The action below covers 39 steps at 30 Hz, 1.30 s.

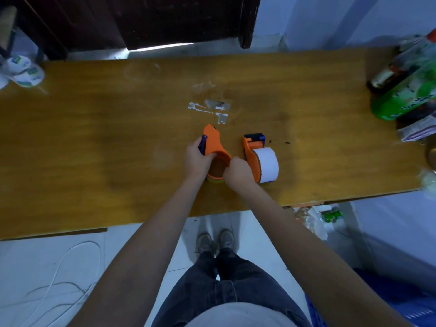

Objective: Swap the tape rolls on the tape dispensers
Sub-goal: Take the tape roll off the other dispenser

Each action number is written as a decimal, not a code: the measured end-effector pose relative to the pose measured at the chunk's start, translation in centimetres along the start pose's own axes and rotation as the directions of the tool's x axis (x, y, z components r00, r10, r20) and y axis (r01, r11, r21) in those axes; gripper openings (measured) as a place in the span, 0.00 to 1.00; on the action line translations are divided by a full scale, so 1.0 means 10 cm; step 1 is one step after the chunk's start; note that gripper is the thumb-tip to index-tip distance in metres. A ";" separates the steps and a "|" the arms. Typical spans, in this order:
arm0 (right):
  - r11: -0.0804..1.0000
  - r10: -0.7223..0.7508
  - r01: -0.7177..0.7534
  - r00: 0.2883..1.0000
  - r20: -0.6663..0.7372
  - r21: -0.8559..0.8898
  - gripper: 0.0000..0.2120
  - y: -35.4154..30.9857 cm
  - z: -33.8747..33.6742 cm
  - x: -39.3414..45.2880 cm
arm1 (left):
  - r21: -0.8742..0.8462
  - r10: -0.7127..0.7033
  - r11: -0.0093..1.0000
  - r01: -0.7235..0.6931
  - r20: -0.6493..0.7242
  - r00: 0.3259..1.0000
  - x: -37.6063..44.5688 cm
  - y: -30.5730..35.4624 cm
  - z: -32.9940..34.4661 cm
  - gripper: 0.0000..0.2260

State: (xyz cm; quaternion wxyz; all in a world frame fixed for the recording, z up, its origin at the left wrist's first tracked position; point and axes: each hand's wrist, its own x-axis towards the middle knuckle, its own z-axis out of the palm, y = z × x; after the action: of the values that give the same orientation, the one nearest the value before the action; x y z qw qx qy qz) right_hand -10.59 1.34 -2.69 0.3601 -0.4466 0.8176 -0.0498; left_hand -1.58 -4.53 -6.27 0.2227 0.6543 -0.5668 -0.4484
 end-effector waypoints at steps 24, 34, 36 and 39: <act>0.675 0.287 -0.367 0.930 0.230 0.640 0.19 1.14 -0.64 0.13 | 0.498 0.018 0.850 -0.171 0.298 0.954 -0.65 0.84 0.78 0.34; 0.537 0.131 -0.424 0.896 0.424 0.729 0.08 1.30 -0.56 0.33 | 0.324 -0.222 0.930 0.174 0.117 0.968 -0.67 0.86 1.05 0.32; 0.479 0.106 -0.431 0.893 0.437 0.764 0.05 1.33 -0.59 0.33 | 0.082 -0.253 0.967 0.242 0.160 0.954 -0.67 0.85 0.99 0.19; 0.403 0.007 -0.372 0.915 0.404 0.836 0.03 1.39 -0.69 0.30 | -0.282 -0.330 0.868 0.409 0.288 0.899 -0.68 0.83 0.83 0.13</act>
State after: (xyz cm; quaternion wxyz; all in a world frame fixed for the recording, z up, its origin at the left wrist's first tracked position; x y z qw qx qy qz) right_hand -25.60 5.70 -4.87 0.6792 -0.0877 0.6338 -0.3595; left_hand -12.77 1.57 -1.49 0.1730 0.6470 -0.3672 -0.6455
